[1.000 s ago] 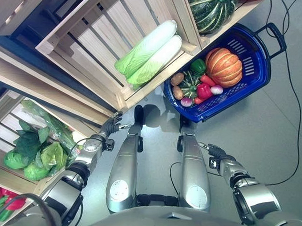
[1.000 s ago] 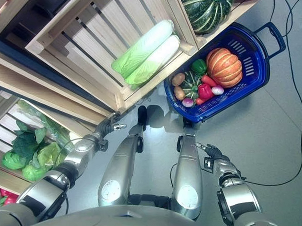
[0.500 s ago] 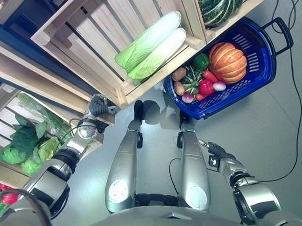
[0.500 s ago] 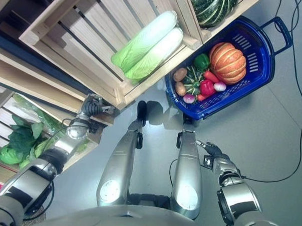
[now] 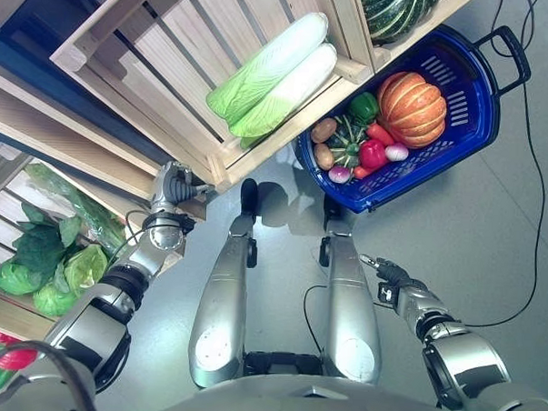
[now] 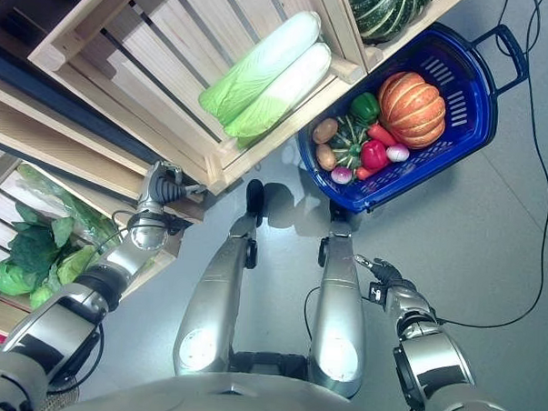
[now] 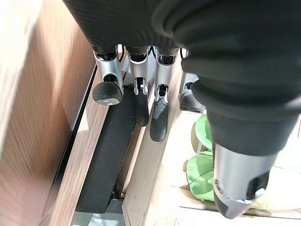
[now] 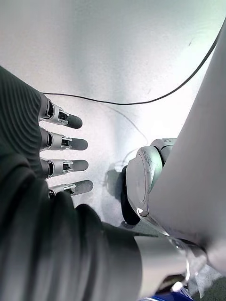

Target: Pick up fruits and vegetables into the basket

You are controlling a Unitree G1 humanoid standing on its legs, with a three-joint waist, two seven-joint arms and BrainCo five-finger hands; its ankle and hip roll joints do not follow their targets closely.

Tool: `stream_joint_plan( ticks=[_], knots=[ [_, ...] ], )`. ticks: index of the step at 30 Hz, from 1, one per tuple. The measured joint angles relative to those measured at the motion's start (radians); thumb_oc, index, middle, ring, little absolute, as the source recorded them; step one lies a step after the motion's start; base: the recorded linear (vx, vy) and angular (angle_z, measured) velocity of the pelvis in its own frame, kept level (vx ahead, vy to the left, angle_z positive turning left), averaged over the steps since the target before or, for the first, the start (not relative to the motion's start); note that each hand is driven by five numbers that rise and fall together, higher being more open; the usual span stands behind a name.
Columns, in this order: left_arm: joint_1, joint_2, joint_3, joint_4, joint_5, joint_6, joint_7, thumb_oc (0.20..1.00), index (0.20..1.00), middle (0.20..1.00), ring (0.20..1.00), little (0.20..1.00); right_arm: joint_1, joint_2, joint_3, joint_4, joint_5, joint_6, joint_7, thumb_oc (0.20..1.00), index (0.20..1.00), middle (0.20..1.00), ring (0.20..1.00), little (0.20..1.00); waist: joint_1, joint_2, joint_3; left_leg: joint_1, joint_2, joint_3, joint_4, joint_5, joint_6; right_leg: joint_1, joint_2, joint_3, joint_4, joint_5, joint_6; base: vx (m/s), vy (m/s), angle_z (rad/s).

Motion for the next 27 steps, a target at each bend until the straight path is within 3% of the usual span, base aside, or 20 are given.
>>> stream_joint_plan(
  ticks=[15,24,27],
  knots=[
    [0.009,0.000,0.004,-0.012,-0.012,-0.020,-0.041,1.000,1.000,1.000,1.000,1.000,0.000,0.006,-0.004,0.000,0.001,0.000,-0.017,1.000,1.000,1.000,1.000,1.000,0.010,0.000,0.000,0.005,0.000,-0.005,-0.002,0.002,0.002,0.011,0.000,-0.008,-0.003,0.000,0.000,0.00,-0.003,0.01],
    [0.105,0.017,0.009,-0.141,-0.014,-0.030,-0.089,1.000,1.000,1.000,1.000,1.000,0.002,0.012,-0.014,0.001,0.002,-0.001,-0.021,1.000,1.000,1.000,1.000,1.000,0.020,0.000,0.000,0.027,-0.012,-0.006,-0.008,0.007,0.009,0.046,-0.018,-0.023,-0.015,-0.002,0.003,0.01,-0.009,0.05],
    [0.122,0.012,0.002,-0.211,-0.030,-0.066,-0.111,1.000,1.000,1.000,1.000,1.000,0.005,0.012,-0.021,0.001,0.003,-0.001,-0.022,1.000,1.000,1.000,1.000,1.000,0.040,0.000,0.000,0.034,-0.014,-0.007,-0.013,0.007,0.009,0.052,-0.021,-0.025,-0.015,-0.003,0.004,0.00,-0.002,0.01]
  ],
)
